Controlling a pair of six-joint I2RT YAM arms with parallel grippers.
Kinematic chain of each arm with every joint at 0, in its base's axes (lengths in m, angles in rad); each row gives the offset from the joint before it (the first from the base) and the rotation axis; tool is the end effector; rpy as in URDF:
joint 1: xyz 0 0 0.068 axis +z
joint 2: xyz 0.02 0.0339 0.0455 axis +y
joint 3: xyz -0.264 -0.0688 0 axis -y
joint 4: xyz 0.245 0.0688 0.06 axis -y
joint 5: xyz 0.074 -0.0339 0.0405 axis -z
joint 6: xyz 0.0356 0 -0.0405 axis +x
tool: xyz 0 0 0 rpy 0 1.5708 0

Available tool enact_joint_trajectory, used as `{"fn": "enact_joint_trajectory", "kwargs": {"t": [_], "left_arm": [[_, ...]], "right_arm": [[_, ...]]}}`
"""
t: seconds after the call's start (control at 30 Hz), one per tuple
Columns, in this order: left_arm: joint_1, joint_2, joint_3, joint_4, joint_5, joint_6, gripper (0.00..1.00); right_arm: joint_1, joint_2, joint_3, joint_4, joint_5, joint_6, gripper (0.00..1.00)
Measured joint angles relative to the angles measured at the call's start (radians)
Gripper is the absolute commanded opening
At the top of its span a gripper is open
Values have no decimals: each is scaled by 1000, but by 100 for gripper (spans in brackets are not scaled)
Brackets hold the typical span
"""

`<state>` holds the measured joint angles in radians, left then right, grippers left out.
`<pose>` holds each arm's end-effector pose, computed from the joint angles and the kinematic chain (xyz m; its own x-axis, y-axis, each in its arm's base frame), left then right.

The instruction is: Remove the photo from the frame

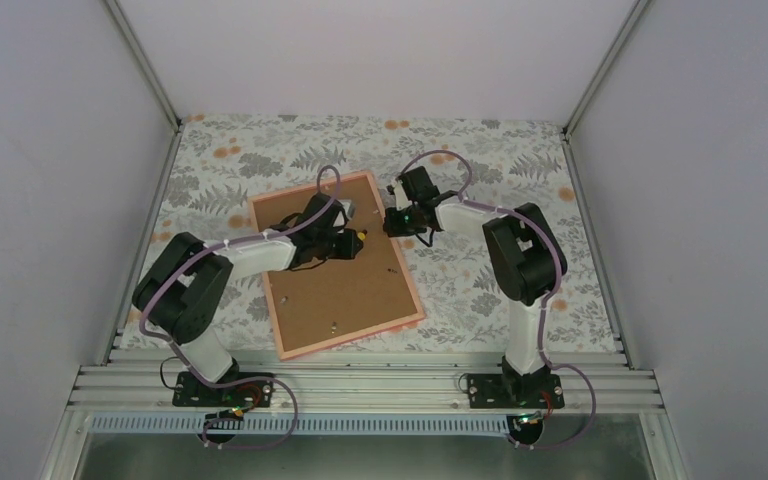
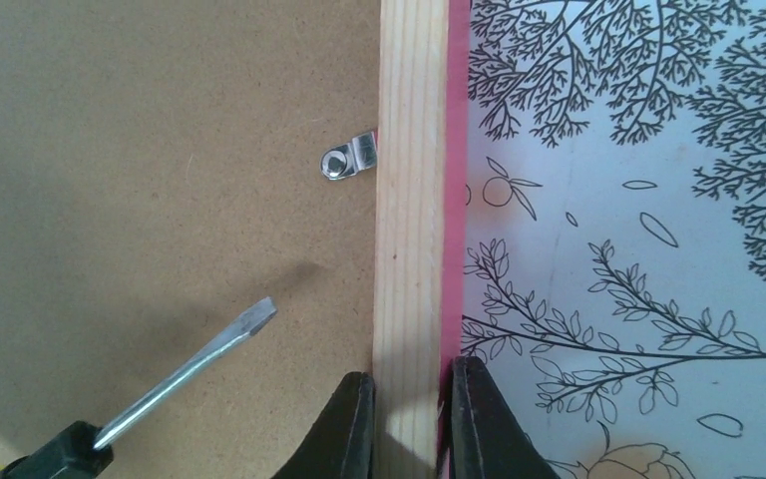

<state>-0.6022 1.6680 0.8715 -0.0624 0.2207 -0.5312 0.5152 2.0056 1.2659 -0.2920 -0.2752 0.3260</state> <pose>0.2682 -0.1938 0.1607 -0.8777 0.0035 -0.4793 0.2621 0.8407 -0.4738 0.3504 0.2095 0.1392 -0.8982 -0.1544 -0.4116 -0.3250 0.8636 0.3853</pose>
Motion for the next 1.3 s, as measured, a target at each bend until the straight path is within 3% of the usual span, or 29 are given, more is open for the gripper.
{"fn": "enact_joint_trajectory", "kwargs": {"t": [1.3], "left_arm": [[23, 156, 133, 27, -10, 3, 2]], "right_arm": [[0, -17, -45, 63, -3, 12, 6]]}}
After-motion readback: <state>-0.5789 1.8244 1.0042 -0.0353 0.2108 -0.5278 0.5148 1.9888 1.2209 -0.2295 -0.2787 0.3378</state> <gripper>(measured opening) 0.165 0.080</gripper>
